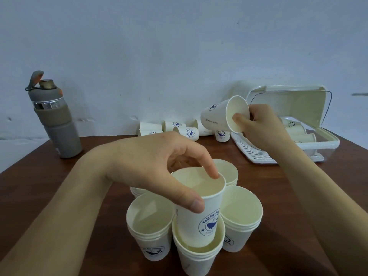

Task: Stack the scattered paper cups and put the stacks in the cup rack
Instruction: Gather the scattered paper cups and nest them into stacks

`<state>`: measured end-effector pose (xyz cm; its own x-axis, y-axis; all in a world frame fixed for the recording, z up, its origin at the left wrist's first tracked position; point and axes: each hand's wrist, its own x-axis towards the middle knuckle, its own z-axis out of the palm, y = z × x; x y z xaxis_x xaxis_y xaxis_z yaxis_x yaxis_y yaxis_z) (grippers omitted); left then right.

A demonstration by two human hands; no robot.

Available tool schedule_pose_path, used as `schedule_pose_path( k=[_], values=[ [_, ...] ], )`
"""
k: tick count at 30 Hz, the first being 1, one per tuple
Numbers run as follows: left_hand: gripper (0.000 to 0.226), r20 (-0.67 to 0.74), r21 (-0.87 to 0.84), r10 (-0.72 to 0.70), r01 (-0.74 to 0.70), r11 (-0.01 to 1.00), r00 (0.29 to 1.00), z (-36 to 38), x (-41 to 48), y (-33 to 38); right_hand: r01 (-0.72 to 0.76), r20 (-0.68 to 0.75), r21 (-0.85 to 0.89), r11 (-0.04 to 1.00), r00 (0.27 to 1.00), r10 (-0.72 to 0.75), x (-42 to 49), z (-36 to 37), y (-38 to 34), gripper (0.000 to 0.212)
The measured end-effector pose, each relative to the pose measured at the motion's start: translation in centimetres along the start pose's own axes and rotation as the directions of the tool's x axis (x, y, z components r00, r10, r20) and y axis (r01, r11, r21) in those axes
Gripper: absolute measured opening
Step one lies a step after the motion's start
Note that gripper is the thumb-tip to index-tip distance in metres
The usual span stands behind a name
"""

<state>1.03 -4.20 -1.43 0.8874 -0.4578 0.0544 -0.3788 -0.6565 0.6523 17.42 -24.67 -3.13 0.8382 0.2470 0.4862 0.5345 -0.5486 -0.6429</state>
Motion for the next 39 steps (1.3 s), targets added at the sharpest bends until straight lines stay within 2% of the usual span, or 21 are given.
schedule_pose_path(
  k=[5, 7, 10, 12, 16, 19, 21, 23, 26, 31, 36, 39],
  values=[
    [0.09, -0.034, -0.076, -0.011, 0.008, 0.997, 0.999, 0.8, 0.1, -0.6, -0.004, 0.009, -0.008, 1.0, 1.0, 0.004, -0.1, 0.0, -0.1, 0.033],
    [0.081, -0.011, -0.08, -0.013, 0.012, 0.997, 1.0, 0.6, 0.2, -0.4, -0.007, 0.012, -0.011, 1.0, 1.0, 0.007, -0.2, 0.0, -0.2, 0.033],
    [0.062, 0.097, -0.061, -0.004, 0.01, 0.998, 0.995, 0.0, 0.6, -0.2, -0.003, 0.015, -0.011, 1.0, 1.0, 0.003, -0.2, 0.1, -0.3, 0.032],
    [0.058, 0.096, -0.065, -0.012, 0.019, 0.998, 0.995, -0.2, 0.7, -0.1, -0.002, 0.015, -0.009, 1.0, 1.0, 0.003, -0.2, 0.1, -0.3, 0.031],
    [0.034, 0.1, -0.027, -0.031, 0.034, 0.999, 0.994, -0.6, 0.3, 0.3, 0.006, 0.003, 0.026, 1.0, 1.0, -0.006, -0.2, 0.2, -0.3, 0.024],
    [0.021, -0.01, -0.067, -0.067, 0.066, 0.996, 0.998, -1.1, 0.0, 0.8, -0.001, -0.006, 0.055, 0.998, 1.0, 0.001, -0.3, 0.1, -0.6, 0.019],
    [0.014, -0.21, -0.007, -0.058, 0.058, 0.998, 0.976, -1.2, 0.3, 0.4, -0.012, -0.016, 0.087, 0.996, 1.0, 0.013, -0.3, 0.0, -0.8, 0.016],
    [0.019, -0.409, 0.025, -0.056, 0.073, 0.997, 0.911, -1.4, 0.6, -0.2, -0.015, -0.019, 0.126, 0.992, 1.0, 0.017, -0.3, -0.1, -1.0, 0.014],
    [0.031, -0.538, -0.013, -0.072, 0.077, 0.997, 0.84, -1.6, 0.9, -0.7, -0.013, 0.042, 0.198, 0.98, 0.999, 0.005, -0.7, -0.3, -1.7, 0.016],
    [0.062, -0.577, 0.083, -0.066, 0.139, 0.987, 0.814, -1.3, 1.4, -1.4, -0.02, 0.219, 0.324, 0.946, 0.974, -0.054, -1.7, -0.7, -3.5, 0.019],
    [0.051, -0.566, 0.06, -0.077, 0.134, 0.989, 0.821, -1.3, 1.4, -1.3, 0.007, 0.309, 0.345, 0.938, 0.943, -0.121, -2.4, -1.1, -4.6, 0.022],
    [0.062, -0.556, 0.05, -0.087, 0.138, 0.989, 0.827, -1.4, 1.3, -1.6, 0.01, 0.323, 0.367, 0.93, 0.936, -0.137, -2.6, -1.1, -4.7, 0.024]
  ],
)
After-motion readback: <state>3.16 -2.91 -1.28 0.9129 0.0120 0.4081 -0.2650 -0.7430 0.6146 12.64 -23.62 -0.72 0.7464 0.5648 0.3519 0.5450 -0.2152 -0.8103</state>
